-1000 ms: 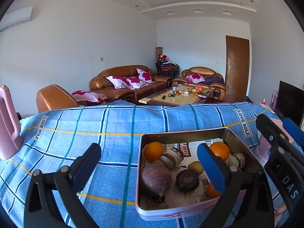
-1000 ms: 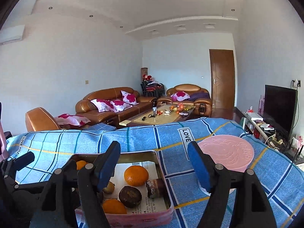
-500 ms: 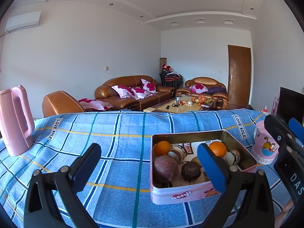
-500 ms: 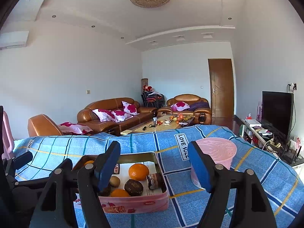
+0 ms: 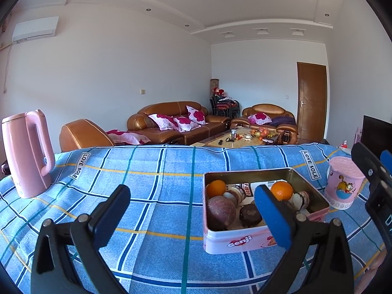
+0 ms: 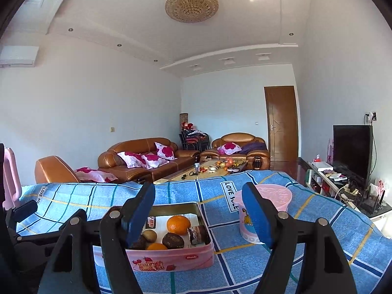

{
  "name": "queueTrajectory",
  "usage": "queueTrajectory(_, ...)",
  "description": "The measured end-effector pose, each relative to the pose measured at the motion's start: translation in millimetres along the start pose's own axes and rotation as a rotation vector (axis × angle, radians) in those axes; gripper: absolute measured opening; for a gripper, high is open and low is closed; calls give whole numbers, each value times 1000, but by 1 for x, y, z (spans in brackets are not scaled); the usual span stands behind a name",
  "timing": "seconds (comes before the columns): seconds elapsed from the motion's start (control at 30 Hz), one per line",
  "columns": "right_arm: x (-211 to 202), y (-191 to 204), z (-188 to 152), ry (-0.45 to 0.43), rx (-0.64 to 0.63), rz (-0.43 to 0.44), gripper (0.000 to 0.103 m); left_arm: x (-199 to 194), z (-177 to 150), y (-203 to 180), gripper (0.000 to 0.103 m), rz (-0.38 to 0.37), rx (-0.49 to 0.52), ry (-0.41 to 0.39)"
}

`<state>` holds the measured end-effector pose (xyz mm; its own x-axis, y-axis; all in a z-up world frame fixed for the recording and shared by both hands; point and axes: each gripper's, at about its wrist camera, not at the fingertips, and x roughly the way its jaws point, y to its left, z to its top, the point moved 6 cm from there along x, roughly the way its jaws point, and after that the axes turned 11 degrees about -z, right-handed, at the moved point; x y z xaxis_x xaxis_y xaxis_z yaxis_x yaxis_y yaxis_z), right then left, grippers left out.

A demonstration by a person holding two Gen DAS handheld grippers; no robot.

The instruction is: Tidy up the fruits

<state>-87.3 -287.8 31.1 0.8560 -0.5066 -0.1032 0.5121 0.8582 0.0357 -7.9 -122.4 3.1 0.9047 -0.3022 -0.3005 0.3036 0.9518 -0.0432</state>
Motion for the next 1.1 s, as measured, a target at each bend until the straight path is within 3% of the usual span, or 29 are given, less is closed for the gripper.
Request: queueTrajectory(1.1, 1, -1, 1, 14, 0, -19, 78, 0, -1, 1, 103, 5, -3, 5)
